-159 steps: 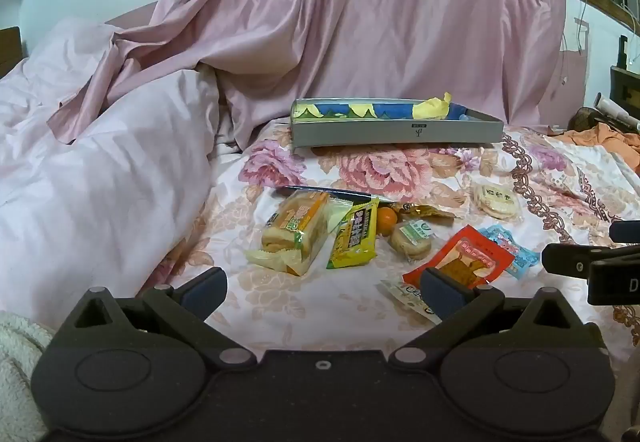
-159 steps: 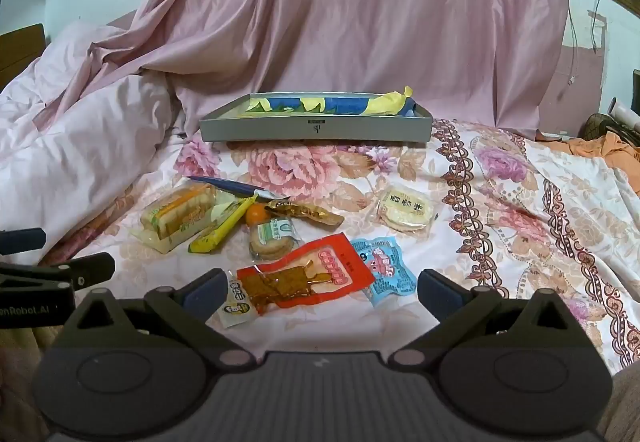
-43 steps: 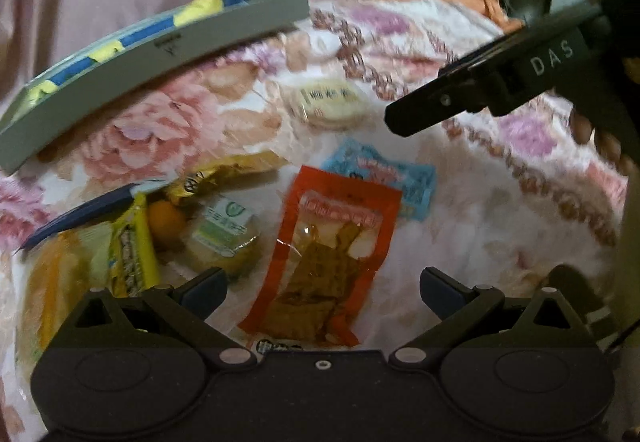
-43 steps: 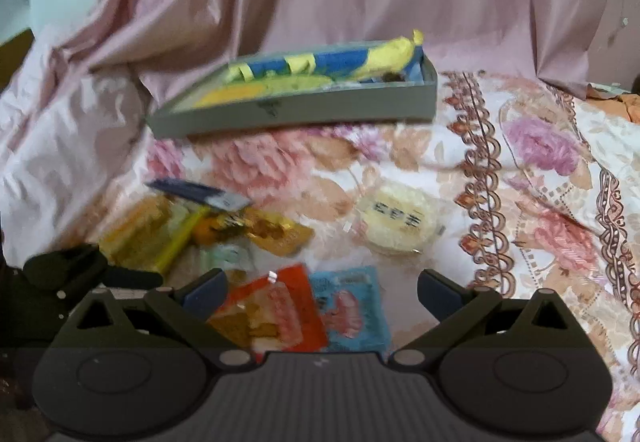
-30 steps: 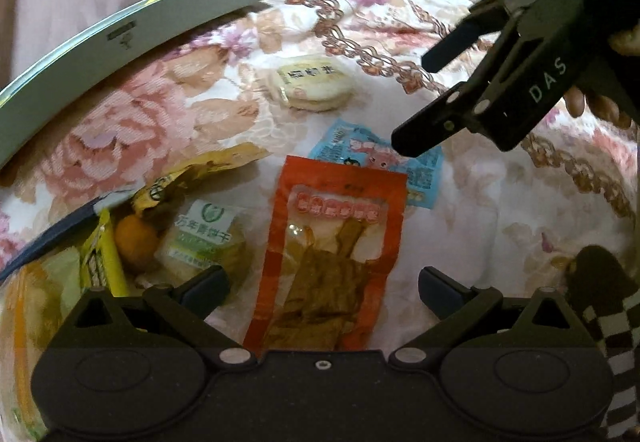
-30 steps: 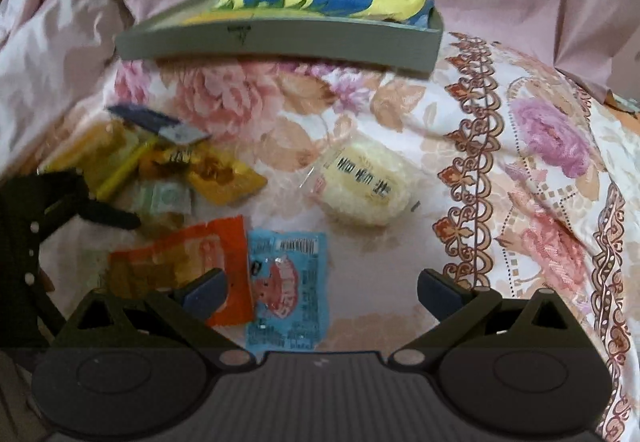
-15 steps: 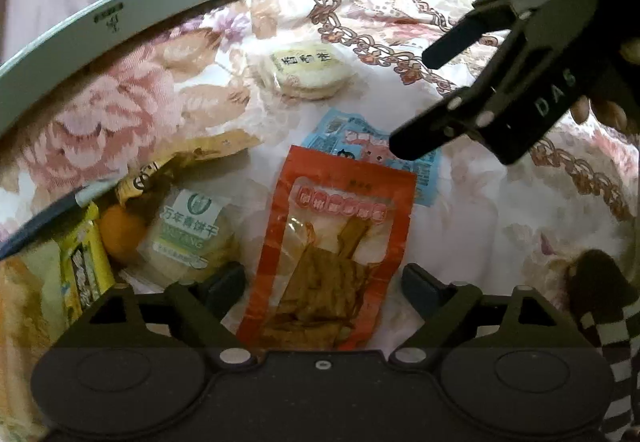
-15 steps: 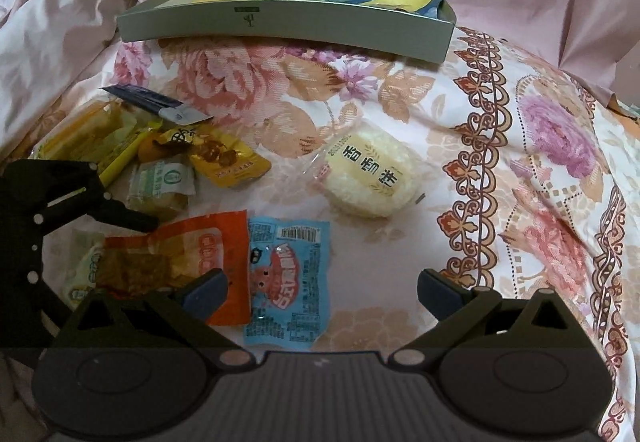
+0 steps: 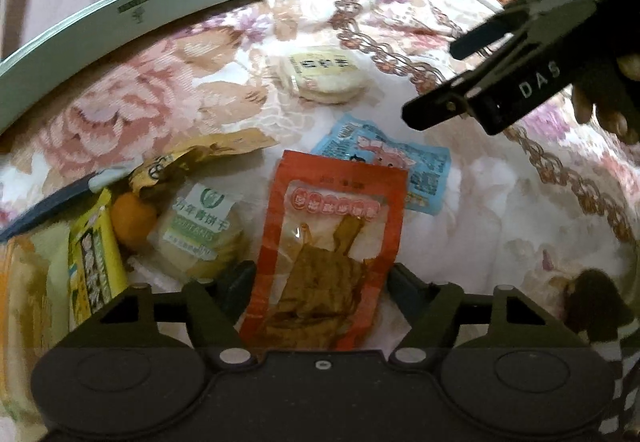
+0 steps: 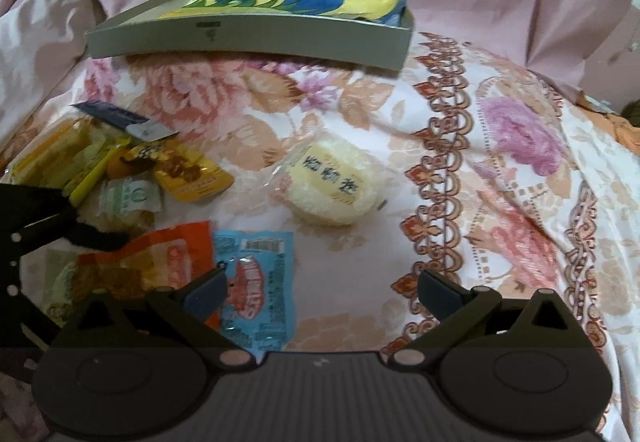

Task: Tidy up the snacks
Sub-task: 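Grasp the red-orange tofu pouch with the left tool while the right tool grasps the blue candy packet, then lift the red pouch with the left tool while the right tool lifts the blue packet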

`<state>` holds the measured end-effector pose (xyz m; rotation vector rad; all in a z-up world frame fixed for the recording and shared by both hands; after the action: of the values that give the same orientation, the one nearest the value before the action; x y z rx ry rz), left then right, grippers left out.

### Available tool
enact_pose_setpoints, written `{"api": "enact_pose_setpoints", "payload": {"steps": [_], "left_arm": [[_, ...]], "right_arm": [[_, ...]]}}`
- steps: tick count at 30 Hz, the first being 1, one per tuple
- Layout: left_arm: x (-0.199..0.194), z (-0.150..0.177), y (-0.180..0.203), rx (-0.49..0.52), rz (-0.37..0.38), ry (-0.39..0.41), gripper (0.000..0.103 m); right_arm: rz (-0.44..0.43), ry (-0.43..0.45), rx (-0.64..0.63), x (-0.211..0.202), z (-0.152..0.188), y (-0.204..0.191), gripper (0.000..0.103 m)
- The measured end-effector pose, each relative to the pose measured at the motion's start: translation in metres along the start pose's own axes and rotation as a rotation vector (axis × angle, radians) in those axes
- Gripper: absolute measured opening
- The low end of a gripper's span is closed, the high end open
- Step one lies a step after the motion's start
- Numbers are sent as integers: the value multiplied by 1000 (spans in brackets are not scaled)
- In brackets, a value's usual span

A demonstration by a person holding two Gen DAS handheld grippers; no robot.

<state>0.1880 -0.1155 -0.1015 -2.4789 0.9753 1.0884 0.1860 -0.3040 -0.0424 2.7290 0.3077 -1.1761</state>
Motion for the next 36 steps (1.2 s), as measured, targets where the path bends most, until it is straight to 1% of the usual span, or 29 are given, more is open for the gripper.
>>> {"api": "enact_pose_setpoints", "payload": {"steps": [3,6,10,12,14,15,17,19,21,24,26,29,30,31,36], "left_arm": [[-4,2,-3,-65,-22,0,68],[-12,6,-8,-190,-70,-15,68],[-28,18,-15,-380,-148,-13,67],[-35,24,-17,-448,-174,-2,67],[-39,28,-16,-494,-192,9,67],[-40,29,-15,-505,-200,15,67],[-39,30,-13,-496,-208,16,67],[-37,29,-12,-486,-212,13,68],[-36,31,-13,-486,-214,16,68],[-36,32,-12,-482,-218,21,67],[-36,33,-11,-472,-222,22,67],[-37,33,-10,-467,-223,26,67],[-37,33,-10,-467,-222,28,67],[-37,33,-10,-470,-222,30,67],[-38,33,-11,-488,-210,44,67]], "right_arm": [[25,6,3,0,1,3,103],[24,-2,6,2,3,3,103],[-23,-37,-7,5,8,-4,103],[-60,-62,-34,9,11,-12,103],[-86,-78,-70,12,14,-21,102],[-95,-83,-87,13,16,-25,102],[-112,-87,-113,16,19,-32,100],[-134,-99,-121,21,21,-36,94],[-148,-110,-119,26,23,-40,91],[-148,-108,-127,33,23,-44,90],[-150,-100,-110,35,21,-43,89],[-155,-90,-58,37,18,-37,77],[-154,-84,-52,37,17,-36,69],[-153,-78,-47,36,17,-36,65],[-143,-76,-72,35,20,-43,63]]}}
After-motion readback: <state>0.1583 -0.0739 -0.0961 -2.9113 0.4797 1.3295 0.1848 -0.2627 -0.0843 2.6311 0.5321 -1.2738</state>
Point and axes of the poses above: each gripper's, at about its wrist camera, not at the fingertips, and x roughly the way its jaws point, y to its right, z to its underside, the point moved 2 cm from there along x, roughly the way its jaws point, and after that the axes turned 7 degrees about y, right-handed, at the moved point
